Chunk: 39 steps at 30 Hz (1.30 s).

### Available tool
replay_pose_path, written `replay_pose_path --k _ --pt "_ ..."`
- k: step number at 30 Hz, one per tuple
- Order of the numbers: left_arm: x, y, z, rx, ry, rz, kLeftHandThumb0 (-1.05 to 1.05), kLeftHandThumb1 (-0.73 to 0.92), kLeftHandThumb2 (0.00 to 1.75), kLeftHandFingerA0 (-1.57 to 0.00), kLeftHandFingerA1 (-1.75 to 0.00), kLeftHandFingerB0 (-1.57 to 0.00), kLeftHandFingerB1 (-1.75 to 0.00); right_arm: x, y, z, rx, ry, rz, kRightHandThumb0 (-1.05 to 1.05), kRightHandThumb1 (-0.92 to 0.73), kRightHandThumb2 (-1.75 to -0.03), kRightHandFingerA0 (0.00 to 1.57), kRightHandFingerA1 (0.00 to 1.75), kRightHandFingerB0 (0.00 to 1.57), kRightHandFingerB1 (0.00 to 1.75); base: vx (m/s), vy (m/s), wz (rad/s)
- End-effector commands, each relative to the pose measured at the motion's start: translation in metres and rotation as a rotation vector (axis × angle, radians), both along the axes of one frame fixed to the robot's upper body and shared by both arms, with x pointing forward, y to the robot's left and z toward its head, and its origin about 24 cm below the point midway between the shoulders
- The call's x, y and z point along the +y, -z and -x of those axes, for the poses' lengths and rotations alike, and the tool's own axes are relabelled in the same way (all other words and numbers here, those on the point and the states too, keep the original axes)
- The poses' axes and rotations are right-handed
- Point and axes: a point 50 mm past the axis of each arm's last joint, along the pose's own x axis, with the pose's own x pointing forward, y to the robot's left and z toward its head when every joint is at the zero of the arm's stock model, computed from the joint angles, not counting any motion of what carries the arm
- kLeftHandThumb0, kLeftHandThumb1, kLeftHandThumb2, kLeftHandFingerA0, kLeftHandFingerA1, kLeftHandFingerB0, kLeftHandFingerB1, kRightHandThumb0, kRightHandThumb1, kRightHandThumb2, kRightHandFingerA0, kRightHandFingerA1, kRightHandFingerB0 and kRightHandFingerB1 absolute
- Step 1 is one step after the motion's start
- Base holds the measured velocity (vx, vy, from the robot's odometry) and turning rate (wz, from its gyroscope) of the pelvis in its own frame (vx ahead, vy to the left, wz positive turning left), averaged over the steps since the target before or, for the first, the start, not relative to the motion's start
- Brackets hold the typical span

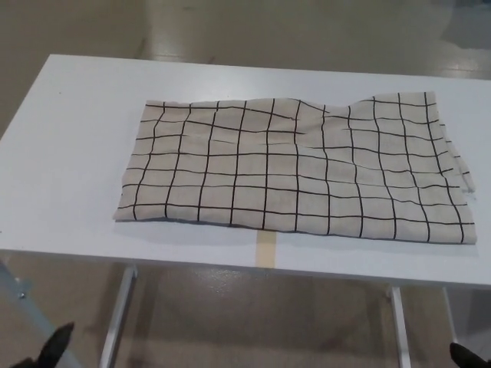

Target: Use the left hand to fold a white towel with checkered patterns in half.

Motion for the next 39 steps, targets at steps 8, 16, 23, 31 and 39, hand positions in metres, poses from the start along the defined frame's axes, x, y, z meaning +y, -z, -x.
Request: replay_pose_path --k 8,16,23,31,39 --pt "-0.067 -0.093 -0.077 -0.236 0.309 -0.752 -0.57 0.37 0.68 0.00 -0.01 0.00 -0.08 -0.001 0.003 0.017 0.011 0.001 0.013 -0.43 -0.79 -0.63 0.39 0.44 0.33 0.41 0.00 0.000 0.00" --pt "-0.072 -0.094 -0.111 -0.144 0.377 -0.892 -0.54 0.35 0.68 0.00 -0.03 -0.01 -0.17 -0.002 0.001 0.013 -0.005 0.007 -0.007 -0.42 -0.79 -0.63 0.37 0.43 0.33 0.41 0.00 0.000 0.00" --pt "-0.077 -0.085 -0.155 0.094 0.456 -1.096 -0.14 0.47 0.74 0.00 -0.07 0.00 -0.18 -0.002 -0.001 0.008 -0.018 0.008 0.004 -0.40 -0.79 -0.63 0.36 0.44 0.33 0.41 0.00 0.000 0.00" --pt "-0.089 -0.069 -0.166 0.153 0.482 -1.165 0.07 0.65 0.87 0.00 0.00 0.00 -0.19 -0.006 -0.001 0.009 -0.007 0.004 0.018 -0.40 -0.80 -0.63 0.36 0.44 0.33 0.41 0.00 0.000 0.00" --pt "-0.097 -0.056 -0.181 0.227 0.467 -1.229 0.00 0.71 0.64 0.00 -0.05 0.00 -0.14 -0.004 -0.001 0.007 -0.010 0.016 -0.001 -0.41 -0.80 -0.62 0.37 0.44 0.34 0.41 0.00 0.000 0.00"
